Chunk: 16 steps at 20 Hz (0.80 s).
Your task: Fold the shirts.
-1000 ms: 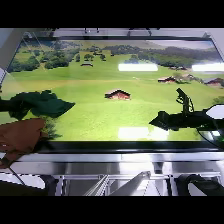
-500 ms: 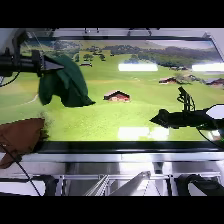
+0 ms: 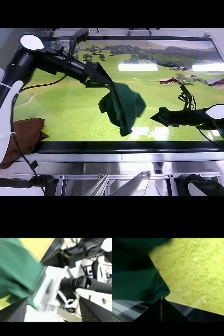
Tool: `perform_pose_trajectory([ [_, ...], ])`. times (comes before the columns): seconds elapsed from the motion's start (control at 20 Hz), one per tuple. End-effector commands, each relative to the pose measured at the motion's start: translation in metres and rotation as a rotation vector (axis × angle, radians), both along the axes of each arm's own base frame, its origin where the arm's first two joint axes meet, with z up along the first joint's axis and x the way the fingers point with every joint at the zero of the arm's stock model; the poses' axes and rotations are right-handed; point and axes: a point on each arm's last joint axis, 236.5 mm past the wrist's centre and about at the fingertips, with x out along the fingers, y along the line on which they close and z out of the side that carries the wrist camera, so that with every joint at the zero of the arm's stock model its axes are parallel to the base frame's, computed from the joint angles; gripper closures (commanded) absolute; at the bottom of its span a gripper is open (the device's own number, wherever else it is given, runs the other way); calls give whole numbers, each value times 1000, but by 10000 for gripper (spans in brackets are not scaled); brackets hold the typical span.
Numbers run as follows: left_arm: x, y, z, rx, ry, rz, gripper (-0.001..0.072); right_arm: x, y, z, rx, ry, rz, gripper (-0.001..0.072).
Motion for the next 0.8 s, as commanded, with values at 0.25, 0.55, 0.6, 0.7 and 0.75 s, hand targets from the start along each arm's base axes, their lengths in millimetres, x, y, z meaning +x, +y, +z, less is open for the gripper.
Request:
perform_pose_trajectory([
  [0.25, 27, 43, -87, 231, 103, 54, -5, -14, 8, 1, 17, 11, 82, 672],
  [0.55, 33, 28, -171, 286, 248, 45, -3, -12, 7, -25, -11, 24, 143, 31],
  [0.6, 31, 22, -186, 295, 270, 38, -3, -10, 6, -35, -14, 51, 134, 31],
  [0.7, 30, 10, -217, 313, 300, 42, -3, -9, 11, -54, -6, 72, 166, 31],
  [0.75, 30, 5, -230, 321, 309, 46, -3, -10, 21, -61, 21, 67, 206, 31],
])
